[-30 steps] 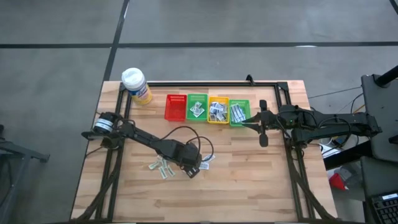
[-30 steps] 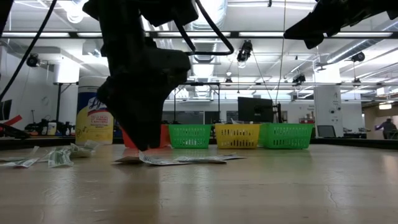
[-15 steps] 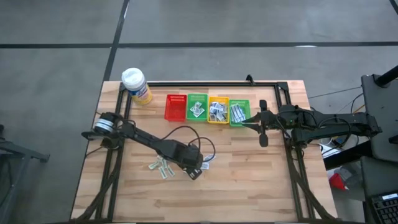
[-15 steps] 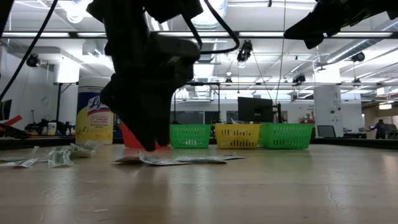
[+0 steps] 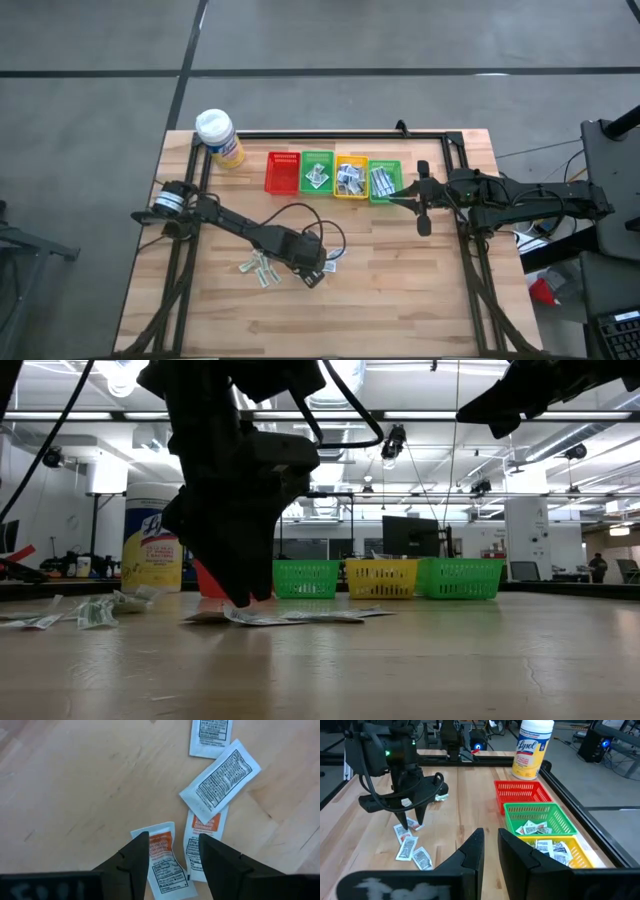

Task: Pick & Place First Aid Supplies
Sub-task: Put the orange ointment pack into the left green bin

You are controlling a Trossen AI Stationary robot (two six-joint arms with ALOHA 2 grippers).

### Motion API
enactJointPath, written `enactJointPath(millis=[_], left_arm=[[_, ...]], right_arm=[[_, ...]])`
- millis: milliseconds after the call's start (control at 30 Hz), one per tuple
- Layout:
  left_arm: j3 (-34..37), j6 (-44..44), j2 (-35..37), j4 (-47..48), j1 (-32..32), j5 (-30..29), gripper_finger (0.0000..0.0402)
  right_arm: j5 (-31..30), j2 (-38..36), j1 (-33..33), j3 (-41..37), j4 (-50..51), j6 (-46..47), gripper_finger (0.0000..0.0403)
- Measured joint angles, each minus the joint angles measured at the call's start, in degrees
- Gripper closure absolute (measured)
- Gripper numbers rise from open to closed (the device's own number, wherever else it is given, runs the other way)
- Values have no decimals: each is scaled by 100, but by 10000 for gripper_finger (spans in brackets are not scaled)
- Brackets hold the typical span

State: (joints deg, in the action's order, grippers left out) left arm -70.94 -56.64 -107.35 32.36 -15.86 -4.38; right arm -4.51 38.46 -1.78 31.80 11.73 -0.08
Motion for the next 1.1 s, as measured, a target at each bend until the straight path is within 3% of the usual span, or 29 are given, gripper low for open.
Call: enactJointPath(millis=[767,1100], left_arm=[[83,-52,-297,49,29,-115,248],[85,-44,-304,85,37,-187,318]], right_arm=[[0,-2,2,1,-1,0,351],[0,-2,0,0,0,0,351]])
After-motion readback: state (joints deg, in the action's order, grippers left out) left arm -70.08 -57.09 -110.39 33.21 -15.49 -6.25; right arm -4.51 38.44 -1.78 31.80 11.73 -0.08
